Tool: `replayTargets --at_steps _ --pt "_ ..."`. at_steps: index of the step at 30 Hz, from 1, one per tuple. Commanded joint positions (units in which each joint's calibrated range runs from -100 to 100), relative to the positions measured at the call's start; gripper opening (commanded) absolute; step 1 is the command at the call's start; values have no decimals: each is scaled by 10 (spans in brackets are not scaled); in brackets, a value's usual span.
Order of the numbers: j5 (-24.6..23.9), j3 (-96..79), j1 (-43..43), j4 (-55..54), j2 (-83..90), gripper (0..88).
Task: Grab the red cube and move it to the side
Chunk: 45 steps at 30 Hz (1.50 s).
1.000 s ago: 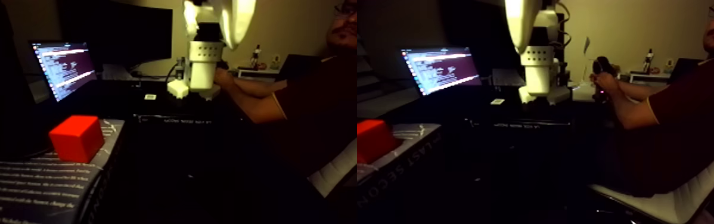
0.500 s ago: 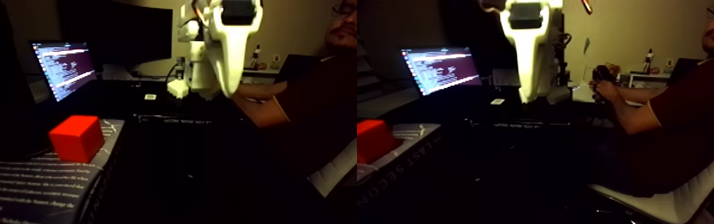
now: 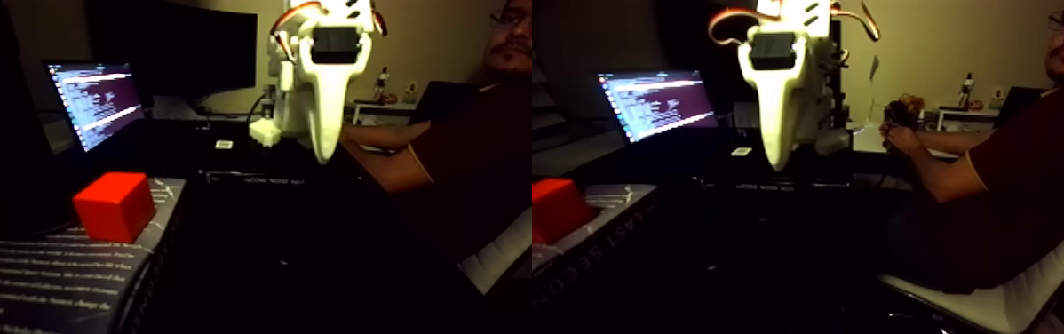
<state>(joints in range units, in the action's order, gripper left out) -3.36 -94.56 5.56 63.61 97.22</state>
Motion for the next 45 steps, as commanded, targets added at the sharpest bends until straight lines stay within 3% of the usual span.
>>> replayTargets --at_steps 1,11,45 --pt "13 -6 -4 0 13 6" --pt "38 -6 -4 13 21 6" --pt "38 -5 -4 14 19 7"
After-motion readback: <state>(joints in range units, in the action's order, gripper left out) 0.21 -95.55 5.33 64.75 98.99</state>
